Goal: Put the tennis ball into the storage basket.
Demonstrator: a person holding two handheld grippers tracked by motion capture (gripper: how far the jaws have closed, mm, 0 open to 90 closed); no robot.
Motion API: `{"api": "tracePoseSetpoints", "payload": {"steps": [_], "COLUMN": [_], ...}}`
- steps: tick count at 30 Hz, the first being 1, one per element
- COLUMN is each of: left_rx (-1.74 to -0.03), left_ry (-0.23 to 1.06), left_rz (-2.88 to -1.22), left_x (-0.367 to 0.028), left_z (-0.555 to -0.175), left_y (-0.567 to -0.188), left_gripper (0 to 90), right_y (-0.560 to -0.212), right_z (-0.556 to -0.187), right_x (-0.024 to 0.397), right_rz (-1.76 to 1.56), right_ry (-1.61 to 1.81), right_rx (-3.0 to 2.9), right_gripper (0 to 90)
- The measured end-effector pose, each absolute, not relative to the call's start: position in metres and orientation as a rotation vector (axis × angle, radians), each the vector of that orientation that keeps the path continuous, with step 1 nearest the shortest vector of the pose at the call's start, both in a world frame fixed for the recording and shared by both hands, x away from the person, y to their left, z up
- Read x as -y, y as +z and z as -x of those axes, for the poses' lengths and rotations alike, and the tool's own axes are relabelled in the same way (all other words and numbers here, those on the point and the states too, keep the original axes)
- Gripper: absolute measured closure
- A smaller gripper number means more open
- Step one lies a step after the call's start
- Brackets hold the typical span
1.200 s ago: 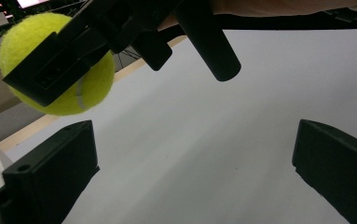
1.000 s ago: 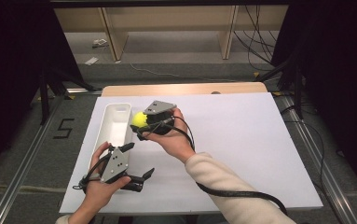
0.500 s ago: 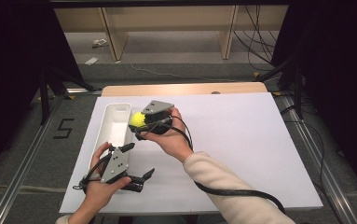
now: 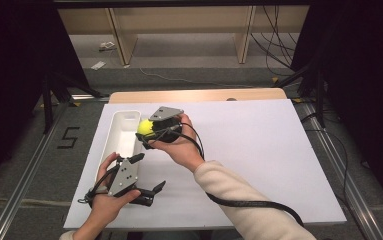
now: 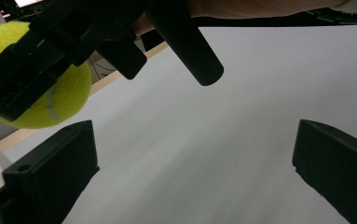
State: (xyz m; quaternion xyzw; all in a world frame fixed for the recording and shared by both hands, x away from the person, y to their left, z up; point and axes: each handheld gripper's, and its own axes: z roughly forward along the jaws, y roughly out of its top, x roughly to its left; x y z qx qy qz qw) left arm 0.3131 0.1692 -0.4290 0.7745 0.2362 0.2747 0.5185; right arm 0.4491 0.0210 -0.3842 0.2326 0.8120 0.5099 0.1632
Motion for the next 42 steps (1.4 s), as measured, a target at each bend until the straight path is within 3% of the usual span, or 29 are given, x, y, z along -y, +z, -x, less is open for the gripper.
{"api": "tracePoseSetpoints", "payload": {"steps": [42], "left_rx": [-0.547], "left_ry": [0.659], "left_rz": [-1.878], "left_x": [-0.168], "left_z": [-0.311], "left_y": [-0.43], "left_gripper": [0.0], "right_y": [-0.386], "right_z": [-0.467], "right_x": [-0.045], "right_rz": [-0.668], "right_ry": [1.463], "right_rx": [-2.368], "right_gripper": [26.7]}}
